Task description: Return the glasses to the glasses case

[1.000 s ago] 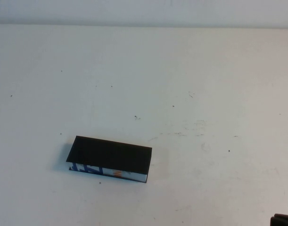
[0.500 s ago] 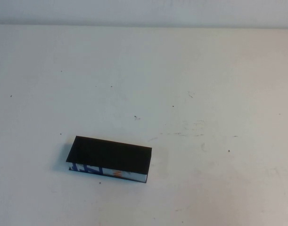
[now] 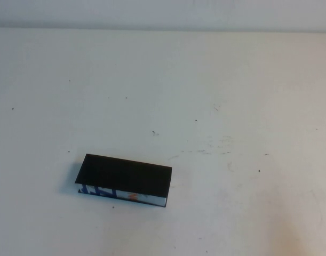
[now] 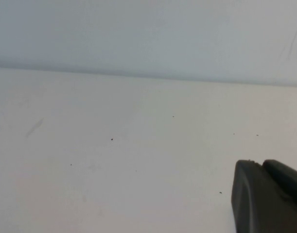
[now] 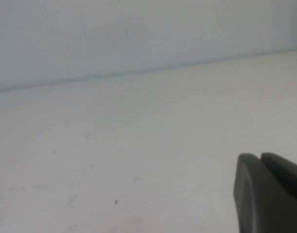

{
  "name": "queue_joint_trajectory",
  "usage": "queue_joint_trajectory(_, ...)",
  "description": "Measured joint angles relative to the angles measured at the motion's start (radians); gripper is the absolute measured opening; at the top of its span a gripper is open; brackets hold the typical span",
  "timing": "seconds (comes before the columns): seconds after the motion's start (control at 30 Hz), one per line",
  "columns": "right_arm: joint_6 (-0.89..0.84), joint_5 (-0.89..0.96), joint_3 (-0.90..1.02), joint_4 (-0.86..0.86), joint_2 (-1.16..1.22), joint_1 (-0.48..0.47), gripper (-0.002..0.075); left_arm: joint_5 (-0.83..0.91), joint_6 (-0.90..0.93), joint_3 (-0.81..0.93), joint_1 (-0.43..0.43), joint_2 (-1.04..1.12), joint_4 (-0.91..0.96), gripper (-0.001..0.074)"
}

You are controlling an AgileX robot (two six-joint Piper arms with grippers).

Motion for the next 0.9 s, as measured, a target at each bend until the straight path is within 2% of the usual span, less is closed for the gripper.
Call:
queue_joint_trajectory(0.23,-0.035,0.253,0.000,0.002,-0.017,0.000,-0.0011,0.000,0.000,0.000,0.000,0.000,0.000,-0.0004)
queue_joint_trajectory(0.9,-0.040,0.259,0.000,0.020,-0.017,0.000,-0.0011,0.000,0.000,0.000,0.000,0.000,0.000,-0.0004)
